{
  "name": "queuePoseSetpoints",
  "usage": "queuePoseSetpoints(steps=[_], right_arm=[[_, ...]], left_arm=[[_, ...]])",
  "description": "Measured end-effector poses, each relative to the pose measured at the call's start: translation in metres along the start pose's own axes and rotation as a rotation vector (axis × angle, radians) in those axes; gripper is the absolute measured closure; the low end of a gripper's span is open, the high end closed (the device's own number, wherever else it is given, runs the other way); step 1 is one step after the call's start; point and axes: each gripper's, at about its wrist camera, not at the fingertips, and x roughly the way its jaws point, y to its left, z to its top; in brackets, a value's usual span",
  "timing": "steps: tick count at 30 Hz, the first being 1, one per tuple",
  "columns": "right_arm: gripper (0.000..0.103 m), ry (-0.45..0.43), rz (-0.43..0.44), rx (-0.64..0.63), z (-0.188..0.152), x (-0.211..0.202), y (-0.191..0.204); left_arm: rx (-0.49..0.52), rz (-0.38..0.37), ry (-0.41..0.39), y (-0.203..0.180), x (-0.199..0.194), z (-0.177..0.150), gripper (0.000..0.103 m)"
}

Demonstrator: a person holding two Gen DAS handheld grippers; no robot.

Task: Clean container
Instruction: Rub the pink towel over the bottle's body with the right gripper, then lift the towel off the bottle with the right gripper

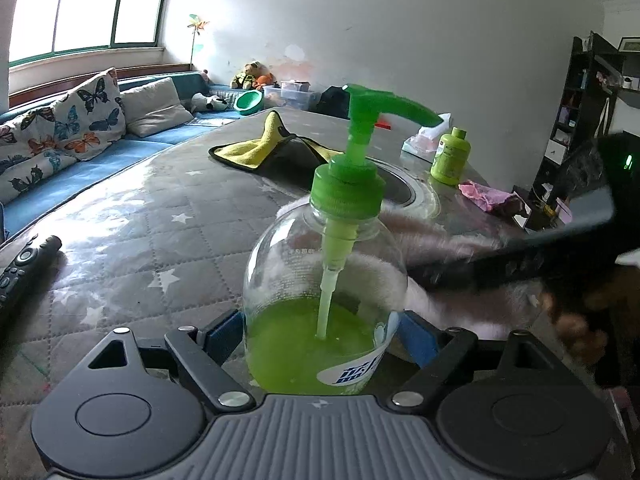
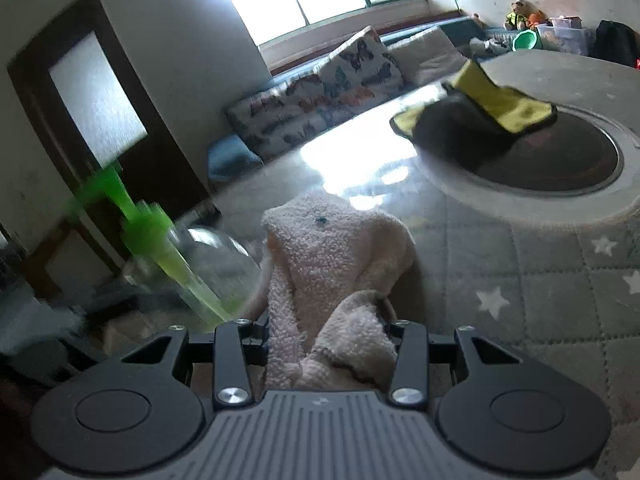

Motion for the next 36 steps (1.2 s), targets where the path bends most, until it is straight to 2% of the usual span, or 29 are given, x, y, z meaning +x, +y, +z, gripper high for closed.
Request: queuePoseSetpoints(steps=[4, 6, 10, 13, 16, 21, 29, 32, 36], right_arm=[[0.062, -0.085, 0.094, 0.022, 0.029, -0.014, 0.011], [0.062, -0.084, 0.119, 0.02, 0.036, -0.009, 0.017], [0.062, -0.069, 0.11, 0.053, 0.036, 0.006, 0.011], [0.062, -0.056, 0.09, 0.109, 0.029, 0.013, -0.003], [0.062, -0.024, 0.038, 0.111, 0.019, 0.022, -0.012], [0.062, 0.021, -0.026, 0.053, 0.002, 0.029, -0.011], [0.062, 0.021, -0.065, -0.021, -0.015, 0.017, 0.0], [0.062, 0.021, -0.083, -0.061, -0.021, 0.012, 0.006], [0.062, 0.029, -0.108, -0.095, -0.029, 0.006, 0.011]], left_arm=[[0.013, -0.006, 0.003, 0.002, 0.0, 0.001, 0.017], [0.018, -0.007, 0.004, 0.002, 0.001, 0.001, 0.016], [0.01, -0.014, 0.005, 0.004, 0.001, 0.001, 0.016], [0.015, -0.013, 0.005, 0.002, 0.002, 0.002, 0.016], [0.02, -0.009, 0.009, 0.001, 0.004, 0.003, 0.015], [0.02, 0.001, 0.015, -0.002, 0.006, 0.005, 0.015], [0.025, 0.013, 0.002, -0.007, 0.006, 0.013, 0.009], [0.024, 0.013, 0.006, -0.009, 0.011, 0.018, 0.009], [0.01, 0.027, 0.016, -0.007, 0.016, 0.025, 0.015]])
